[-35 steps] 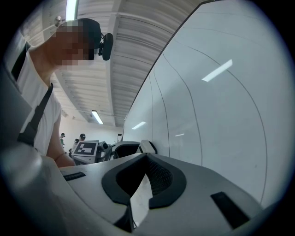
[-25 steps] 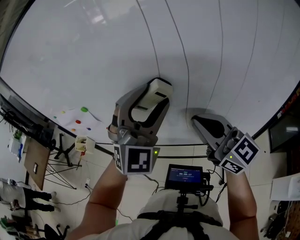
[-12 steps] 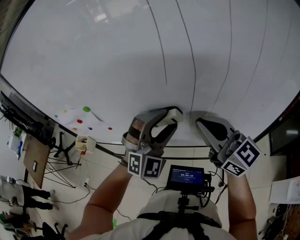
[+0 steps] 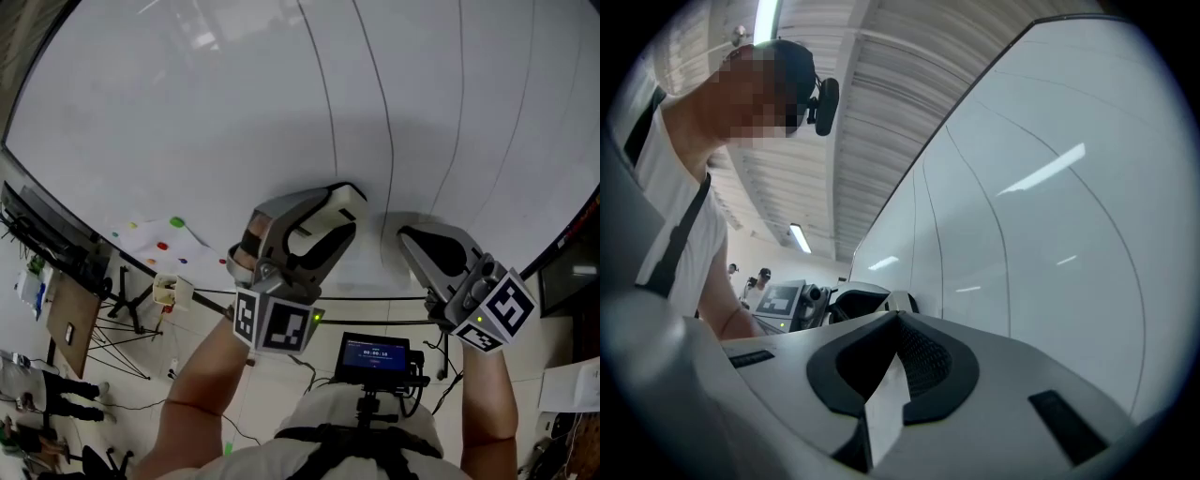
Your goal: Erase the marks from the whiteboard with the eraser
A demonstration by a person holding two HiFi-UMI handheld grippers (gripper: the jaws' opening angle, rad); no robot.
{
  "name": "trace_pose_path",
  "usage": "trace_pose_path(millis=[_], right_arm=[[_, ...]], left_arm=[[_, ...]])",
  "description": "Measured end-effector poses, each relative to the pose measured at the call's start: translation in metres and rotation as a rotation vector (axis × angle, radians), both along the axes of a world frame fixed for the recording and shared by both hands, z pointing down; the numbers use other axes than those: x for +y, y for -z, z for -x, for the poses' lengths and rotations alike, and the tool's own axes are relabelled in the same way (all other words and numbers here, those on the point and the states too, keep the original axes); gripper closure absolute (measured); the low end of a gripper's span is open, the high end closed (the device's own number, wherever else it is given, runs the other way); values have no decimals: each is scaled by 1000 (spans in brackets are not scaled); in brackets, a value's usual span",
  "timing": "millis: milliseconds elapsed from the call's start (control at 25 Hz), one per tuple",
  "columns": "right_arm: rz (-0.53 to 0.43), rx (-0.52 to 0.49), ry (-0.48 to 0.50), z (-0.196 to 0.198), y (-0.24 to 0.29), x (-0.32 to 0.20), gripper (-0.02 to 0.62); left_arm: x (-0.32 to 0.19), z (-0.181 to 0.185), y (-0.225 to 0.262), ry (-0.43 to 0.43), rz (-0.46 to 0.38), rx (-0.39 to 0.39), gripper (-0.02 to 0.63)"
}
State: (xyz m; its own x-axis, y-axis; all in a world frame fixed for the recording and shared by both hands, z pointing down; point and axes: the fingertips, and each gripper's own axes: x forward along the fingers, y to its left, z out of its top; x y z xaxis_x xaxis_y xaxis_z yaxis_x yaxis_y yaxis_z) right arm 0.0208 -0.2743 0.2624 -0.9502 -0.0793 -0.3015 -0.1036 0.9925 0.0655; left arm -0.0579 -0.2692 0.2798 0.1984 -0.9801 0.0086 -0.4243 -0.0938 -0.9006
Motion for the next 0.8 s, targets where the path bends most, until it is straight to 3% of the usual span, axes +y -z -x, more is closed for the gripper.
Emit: trace_pose_path(millis=[200,360,520,640,800], right_arm=[[-64,-92,16,-5,43,12,584],[-92,-112,29,-8,56,20,584],[-66,-109,30,-8,49,19,584],[-48,-104,28,-8,45,16,584],[-30,-91,27,-6,38,13,584]], left_arm=[[1,-1,46,-3,-93,-5,320],[3,3,78,3,-143,48,321],[4,2,77,-4,-126,69,321],[2,-4,57,-27,-64,70,325],[-2,-14,10,-40,-17,3,324]])
